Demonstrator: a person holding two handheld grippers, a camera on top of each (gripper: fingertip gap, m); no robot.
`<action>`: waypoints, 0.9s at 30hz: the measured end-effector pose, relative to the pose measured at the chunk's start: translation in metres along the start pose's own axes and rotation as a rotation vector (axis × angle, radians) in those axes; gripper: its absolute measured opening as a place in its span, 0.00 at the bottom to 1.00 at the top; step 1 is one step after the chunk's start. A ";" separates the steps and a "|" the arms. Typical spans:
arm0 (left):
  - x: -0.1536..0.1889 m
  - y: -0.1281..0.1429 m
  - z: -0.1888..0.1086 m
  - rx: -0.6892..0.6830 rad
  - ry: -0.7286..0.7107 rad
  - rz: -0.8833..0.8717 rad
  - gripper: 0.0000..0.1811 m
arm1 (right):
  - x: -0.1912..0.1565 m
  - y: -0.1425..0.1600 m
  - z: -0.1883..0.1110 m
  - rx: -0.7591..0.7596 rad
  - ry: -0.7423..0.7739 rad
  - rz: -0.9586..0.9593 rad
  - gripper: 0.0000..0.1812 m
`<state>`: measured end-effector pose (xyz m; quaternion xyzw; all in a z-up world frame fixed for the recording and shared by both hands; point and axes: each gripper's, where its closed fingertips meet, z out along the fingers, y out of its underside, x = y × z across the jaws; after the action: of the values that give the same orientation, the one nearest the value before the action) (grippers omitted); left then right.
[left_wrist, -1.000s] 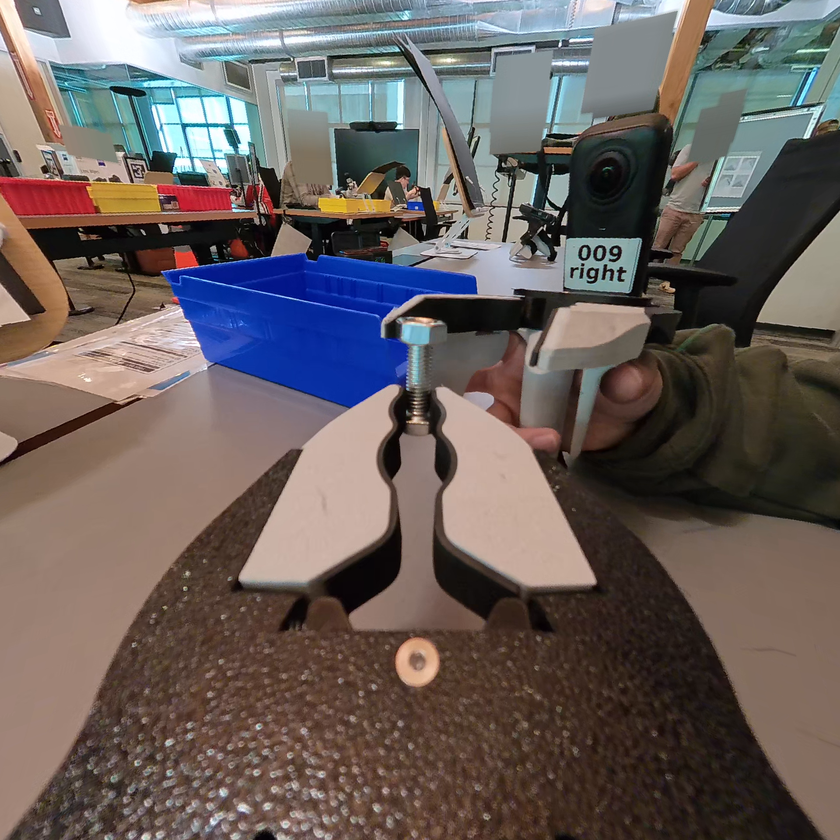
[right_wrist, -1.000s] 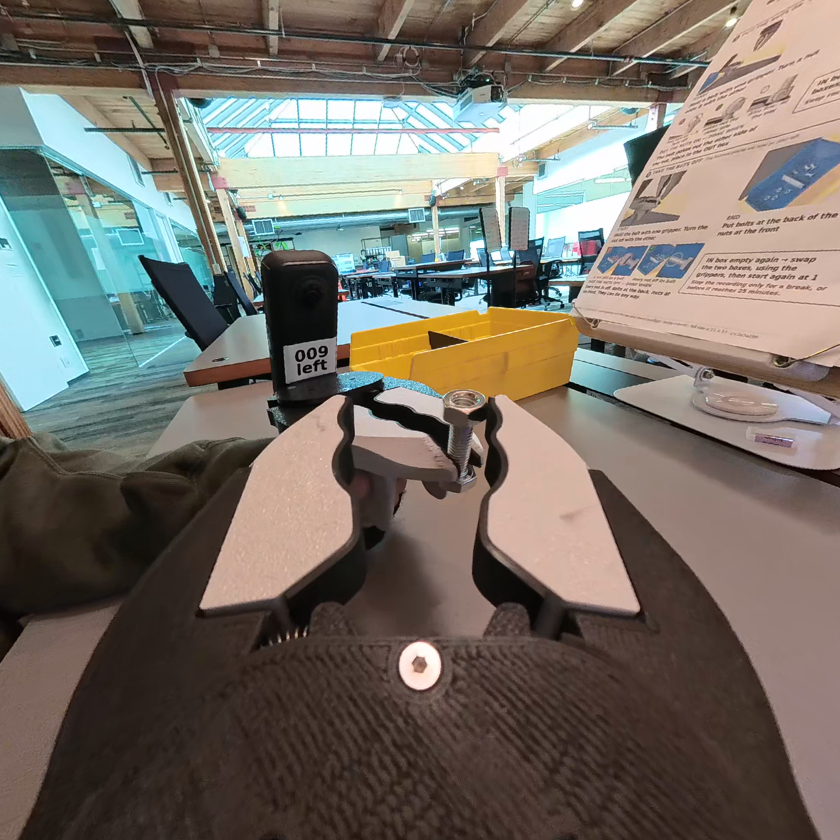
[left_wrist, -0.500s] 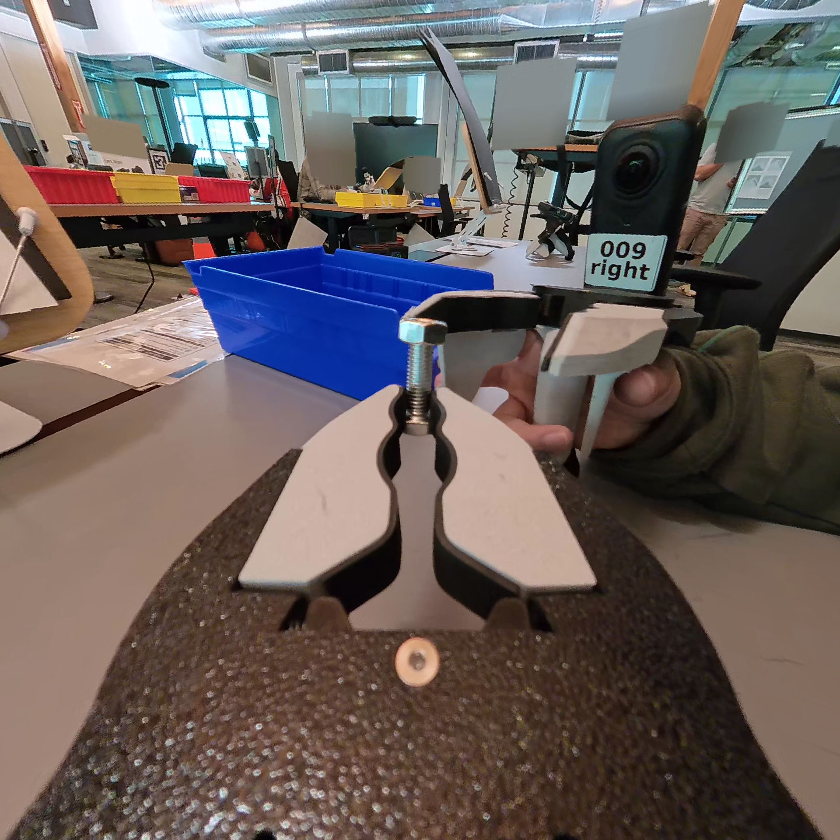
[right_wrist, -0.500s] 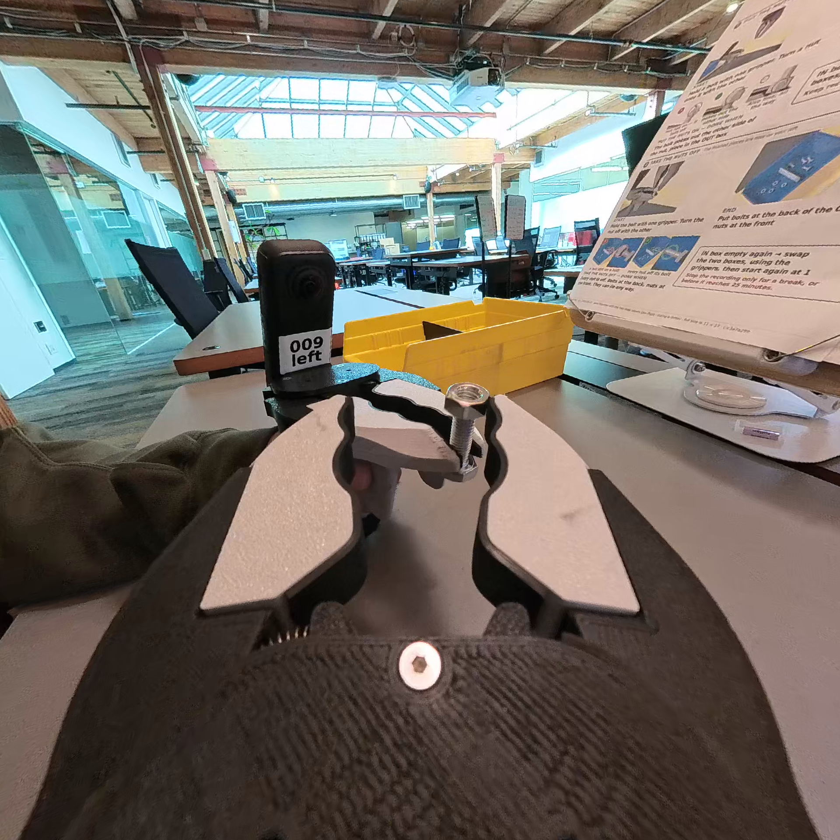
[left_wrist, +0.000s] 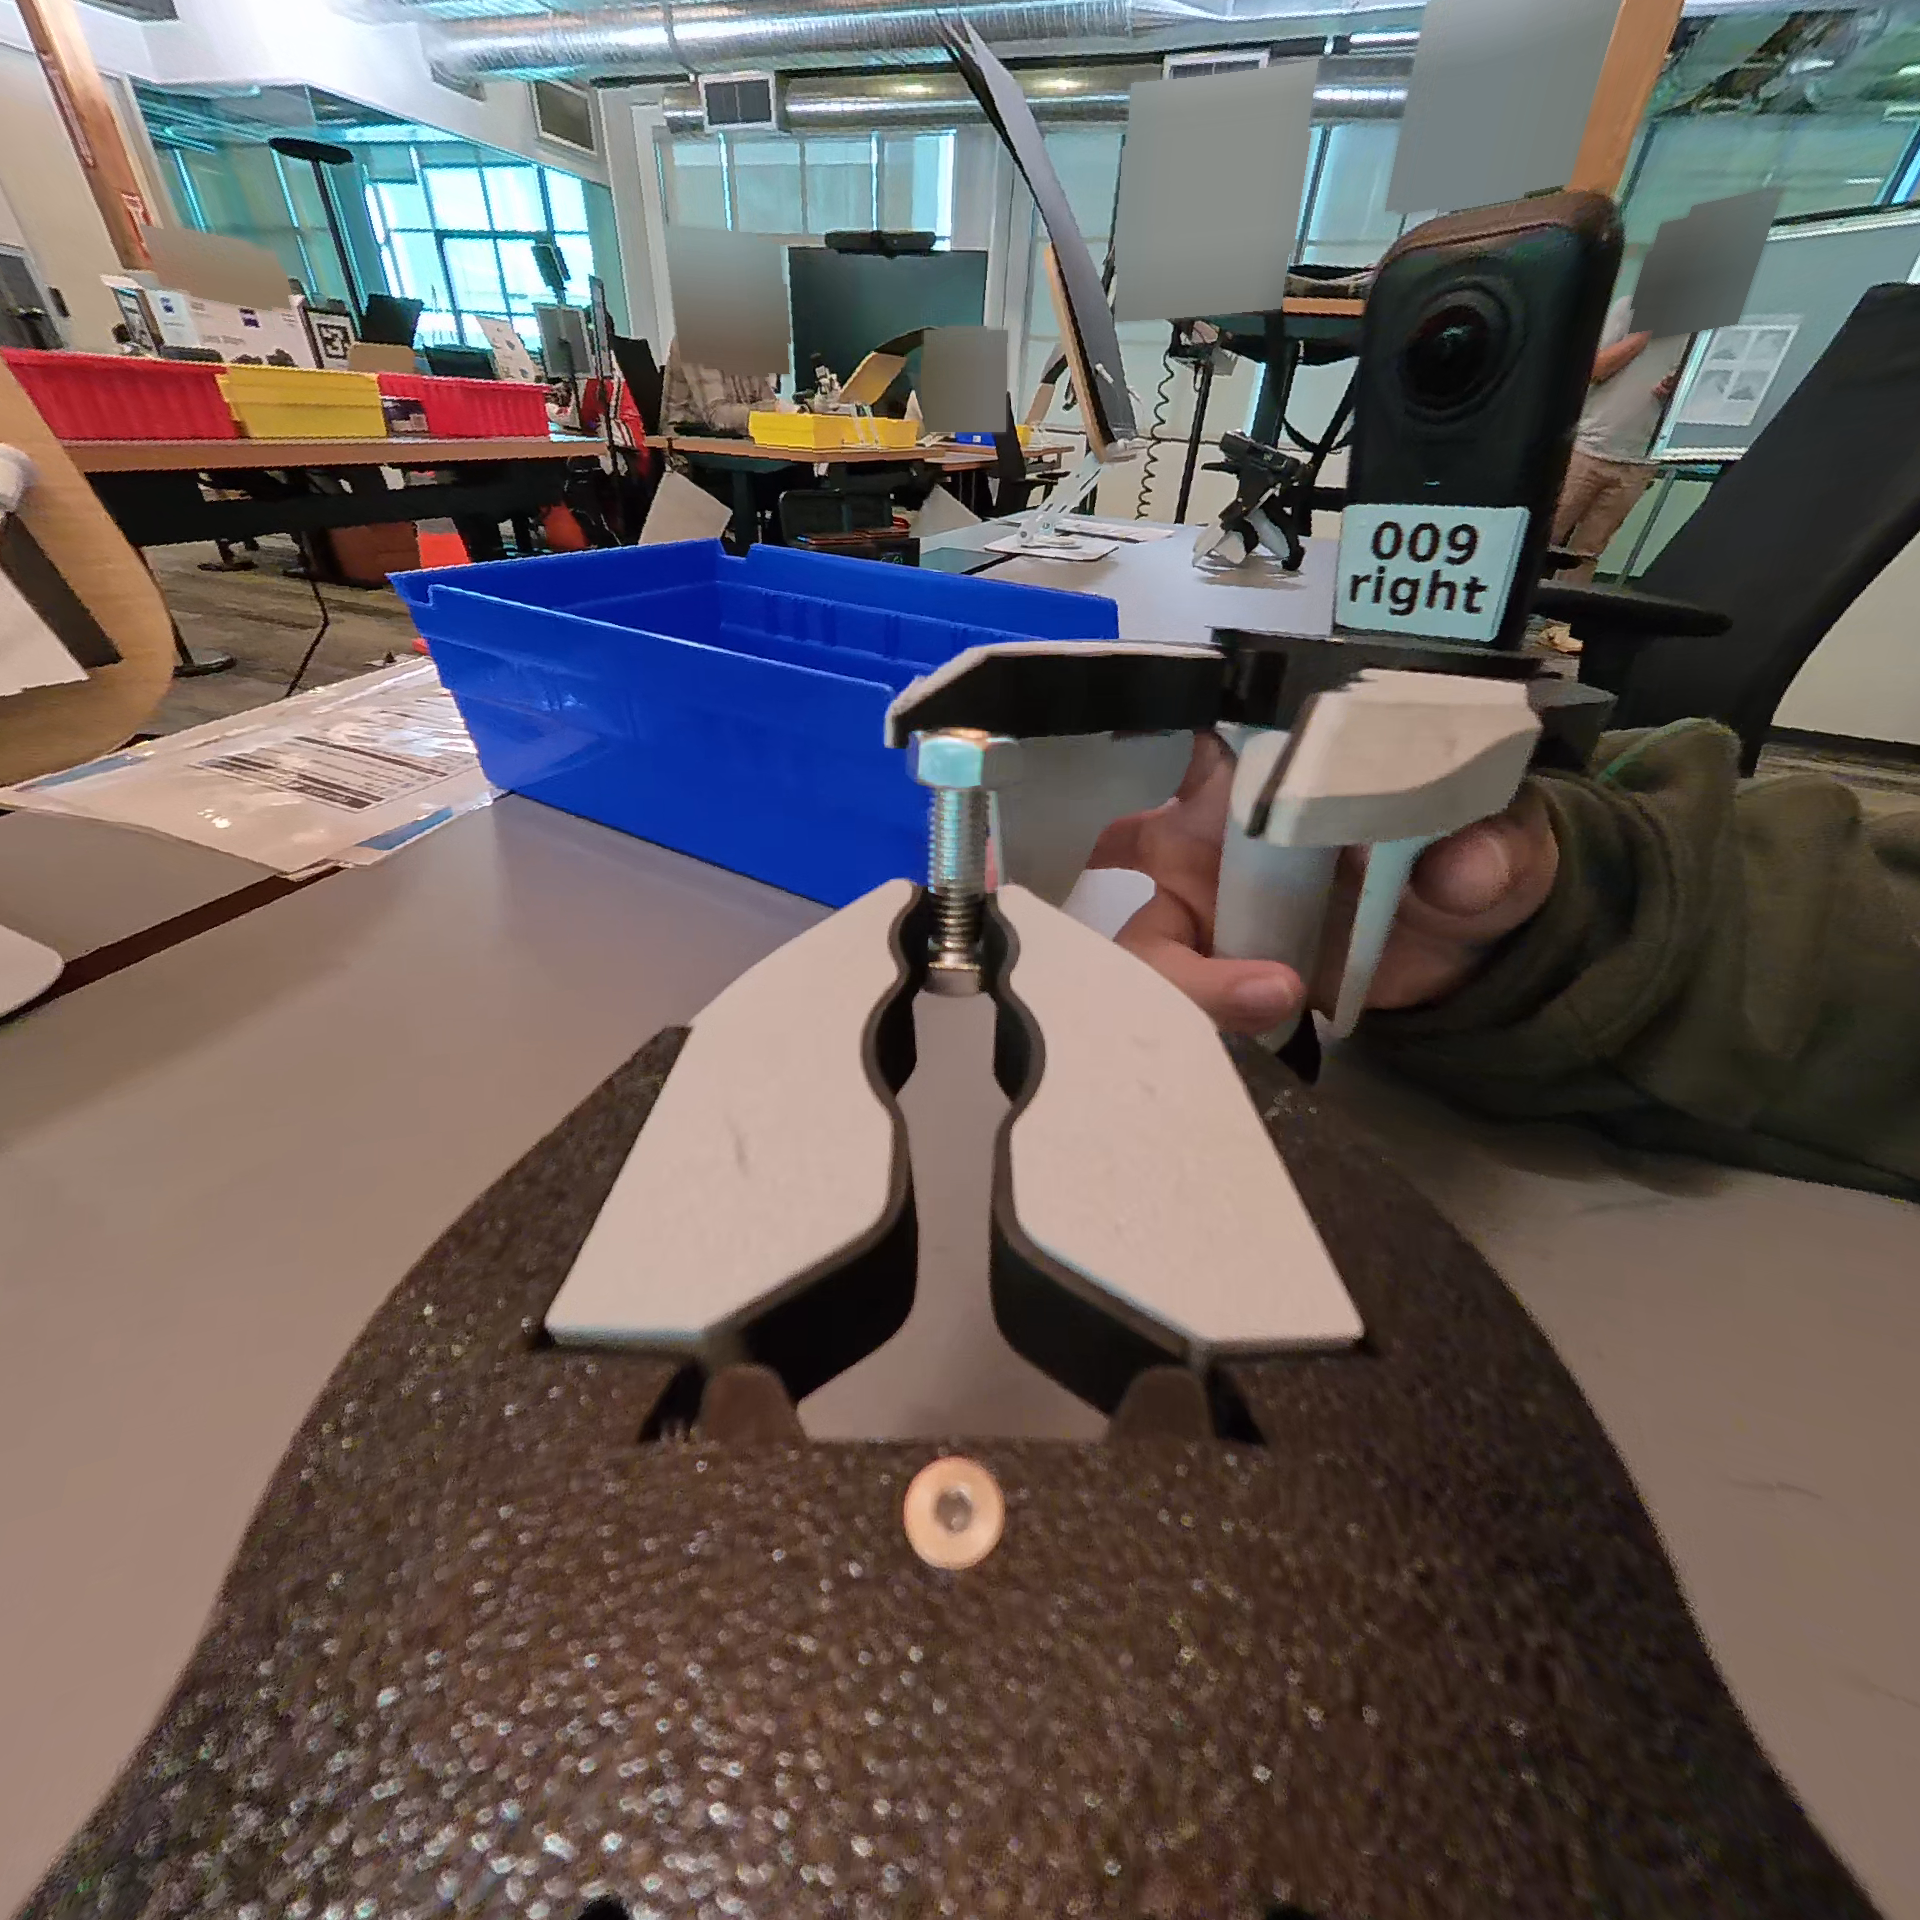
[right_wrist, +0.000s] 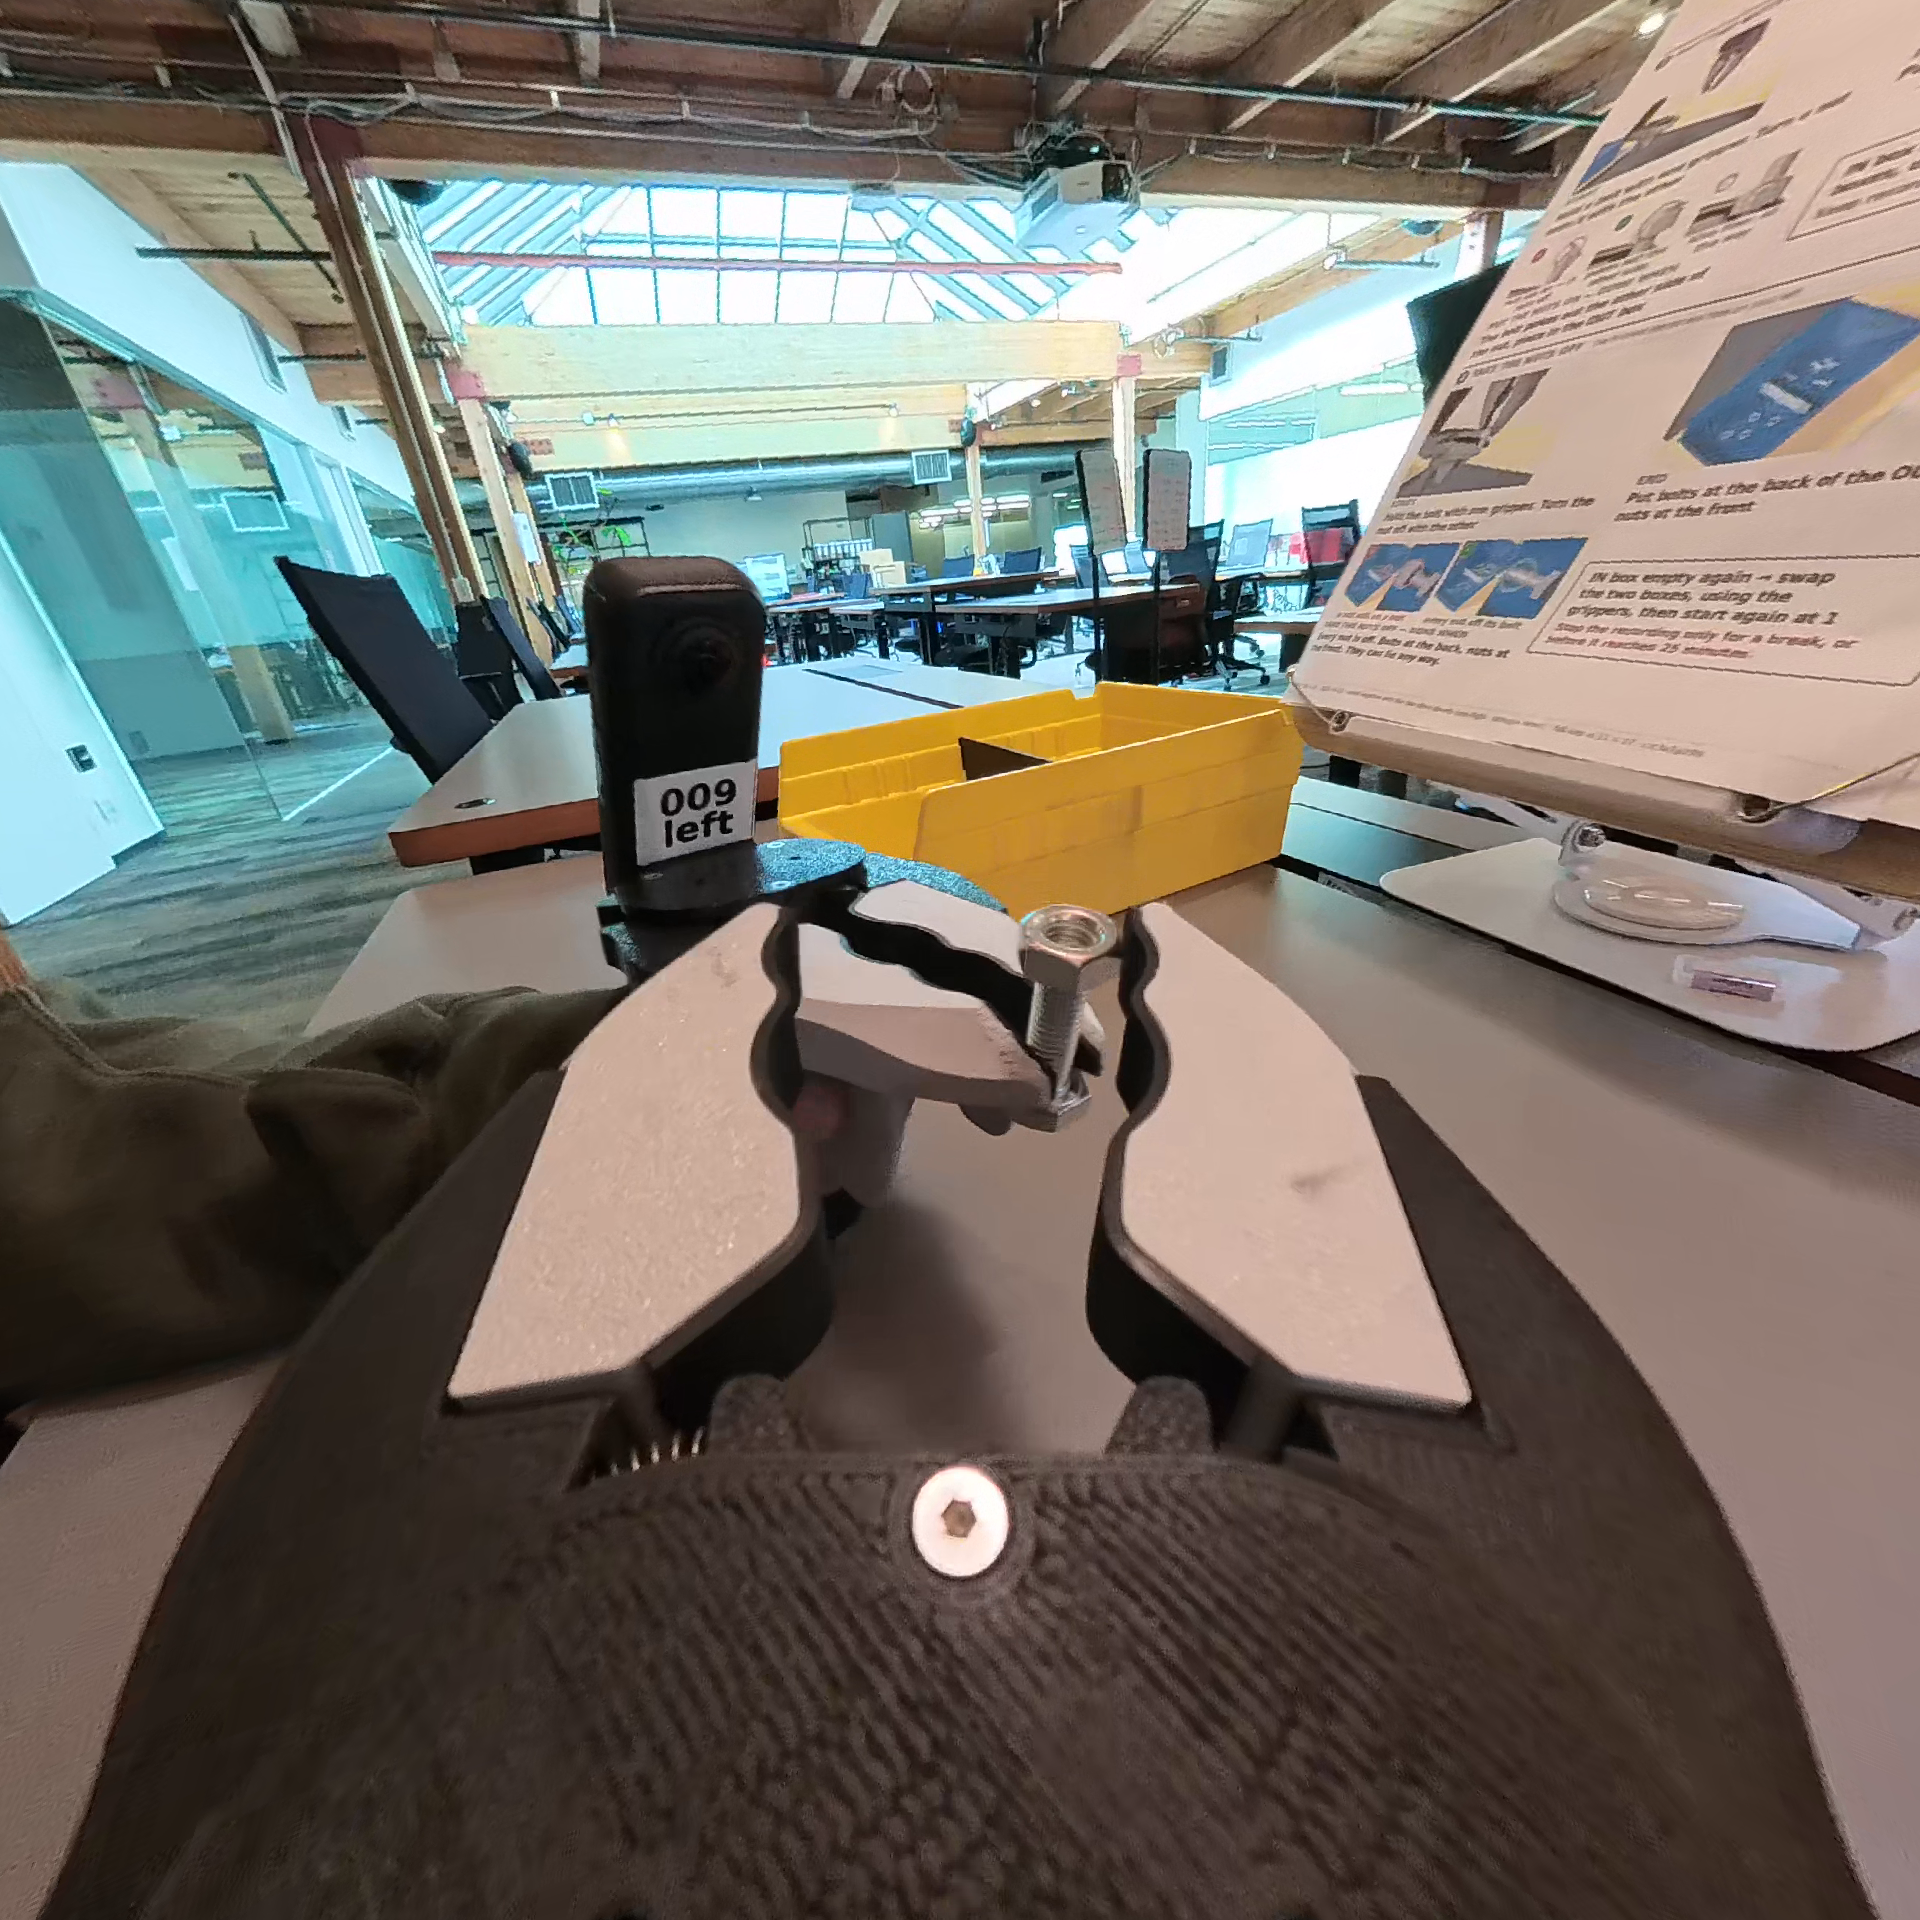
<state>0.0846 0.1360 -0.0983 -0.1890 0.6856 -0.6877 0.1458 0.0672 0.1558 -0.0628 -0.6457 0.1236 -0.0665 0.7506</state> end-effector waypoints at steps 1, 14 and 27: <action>-0.002 -0.001 -0.001 0.004 -0.009 -0.003 0.05 | -0.001 0.000 0.000 -0.003 -0.001 -0.004 0.33; 0.003 -0.002 0.000 0.010 0.017 0.009 0.05 | 0.006 -0.001 -0.002 0.008 0.020 0.027 0.34; -0.009 -0.002 -0.004 0.009 -0.051 -0.014 0.05 | 0.003 0.004 0.000 -0.018 0.013 0.003 0.33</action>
<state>0.0913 0.1439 -0.0963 -0.2105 0.6774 -0.6866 0.1593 0.0700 0.1557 -0.0666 -0.6518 0.1298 -0.0685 0.7440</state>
